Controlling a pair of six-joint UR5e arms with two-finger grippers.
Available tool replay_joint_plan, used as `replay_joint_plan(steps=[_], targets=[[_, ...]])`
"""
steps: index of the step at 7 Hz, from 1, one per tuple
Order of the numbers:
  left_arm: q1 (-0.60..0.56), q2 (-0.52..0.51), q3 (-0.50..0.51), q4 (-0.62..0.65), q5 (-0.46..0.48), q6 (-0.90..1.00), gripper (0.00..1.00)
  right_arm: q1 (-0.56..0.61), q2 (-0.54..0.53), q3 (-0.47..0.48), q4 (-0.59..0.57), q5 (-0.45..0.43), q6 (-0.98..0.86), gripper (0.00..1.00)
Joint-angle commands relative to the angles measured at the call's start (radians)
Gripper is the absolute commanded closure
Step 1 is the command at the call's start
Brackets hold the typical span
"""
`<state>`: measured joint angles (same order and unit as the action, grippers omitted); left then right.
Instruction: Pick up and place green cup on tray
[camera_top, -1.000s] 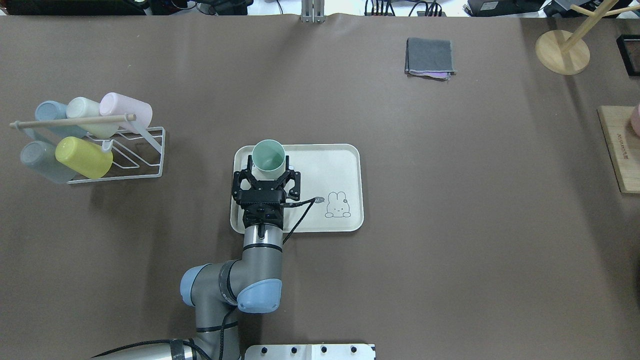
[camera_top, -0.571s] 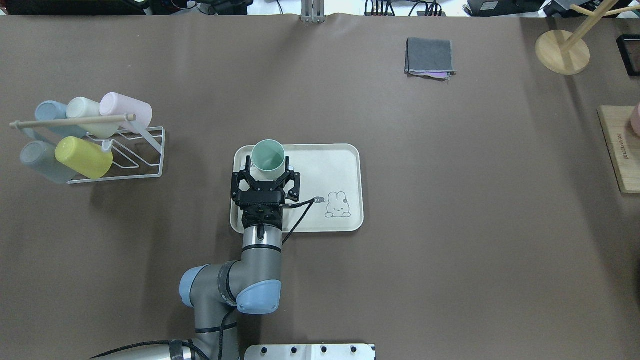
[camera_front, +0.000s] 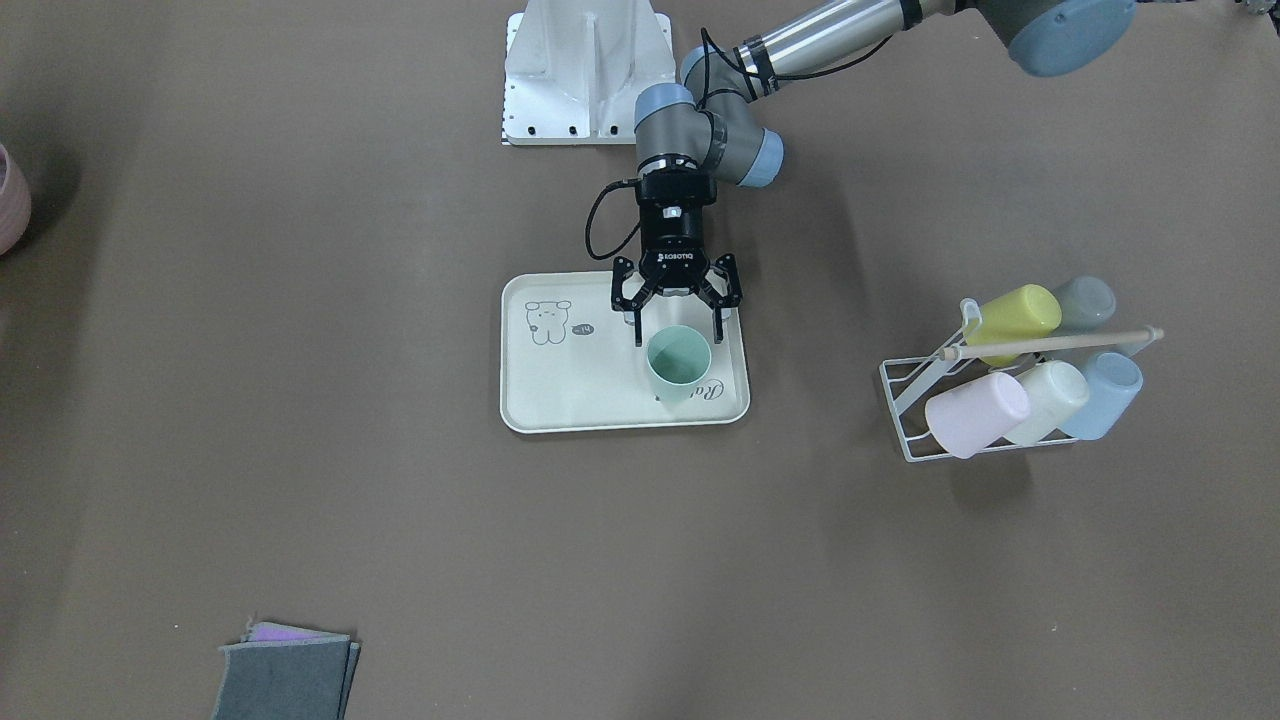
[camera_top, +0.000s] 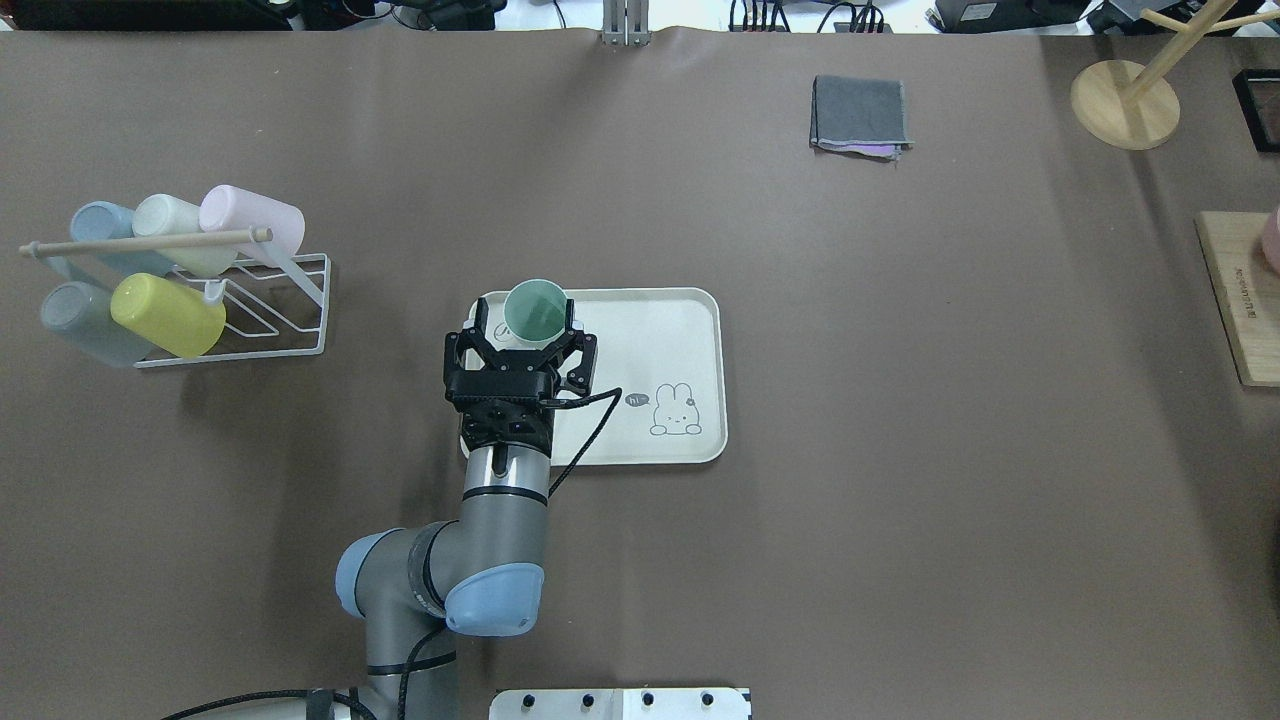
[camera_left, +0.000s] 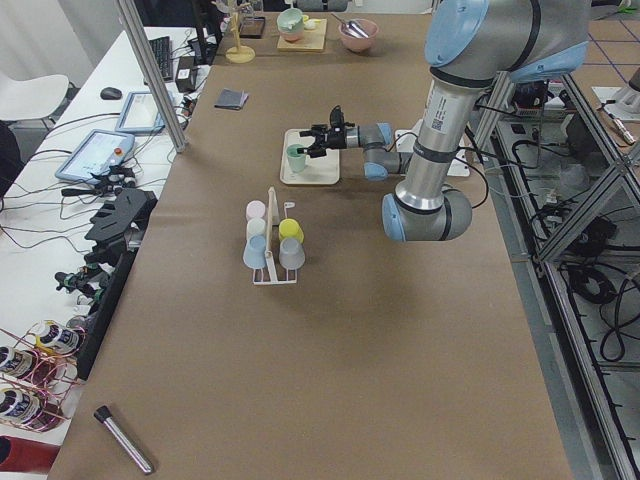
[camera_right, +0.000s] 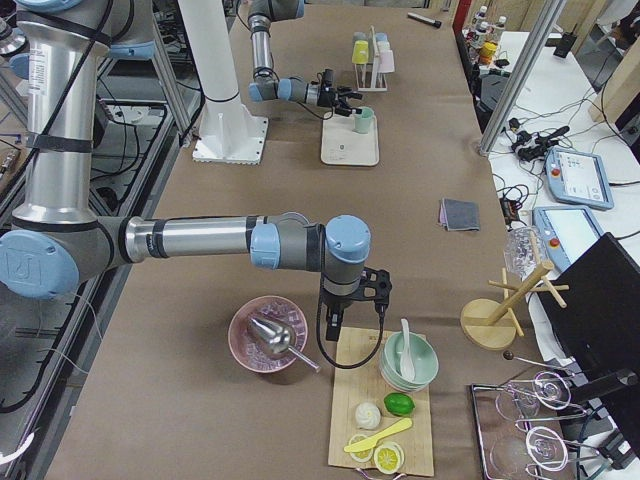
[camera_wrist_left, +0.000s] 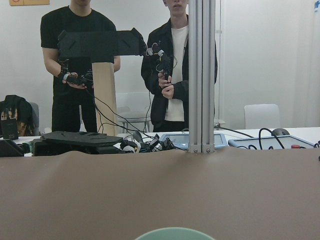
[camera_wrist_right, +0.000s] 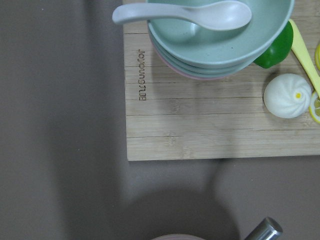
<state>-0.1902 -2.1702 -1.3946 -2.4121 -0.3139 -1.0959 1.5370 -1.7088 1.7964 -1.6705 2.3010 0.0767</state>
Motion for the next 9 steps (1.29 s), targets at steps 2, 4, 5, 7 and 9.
replay_joint_plan(steps=[2, 4, 5, 7, 9], targets=[[-0.008, 0.114, -0.229, 0.005, -0.054, 0.092, 0.03, 0.000, -0.009, 0.003, 0.000, 0.000, 0.000, 0.00], [-0.011, 0.258, -0.386, 0.002, -0.115, 0.099, 0.02, 0.000, -0.009, 0.003, 0.000, 0.000, 0.000, 0.00], [-0.021, 0.323, -0.452, 0.001, -0.158, 0.100, 0.03, 0.000, -0.009, 0.003, 0.000, 0.000, 0.002, 0.00], [-0.095, 0.351, -0.492, -0.005, -0.279, 0.167, 0.03, 0.000, -0.005, 0.009, 0.000, -0.002, 0.014, 0.00], [-0.151, 0.418, -0.500, -0.022, -0.408, 0.171, 0.03, 0.000, -0.006, 0.009, 0.000, -0.002, 0.014, 0.00]])
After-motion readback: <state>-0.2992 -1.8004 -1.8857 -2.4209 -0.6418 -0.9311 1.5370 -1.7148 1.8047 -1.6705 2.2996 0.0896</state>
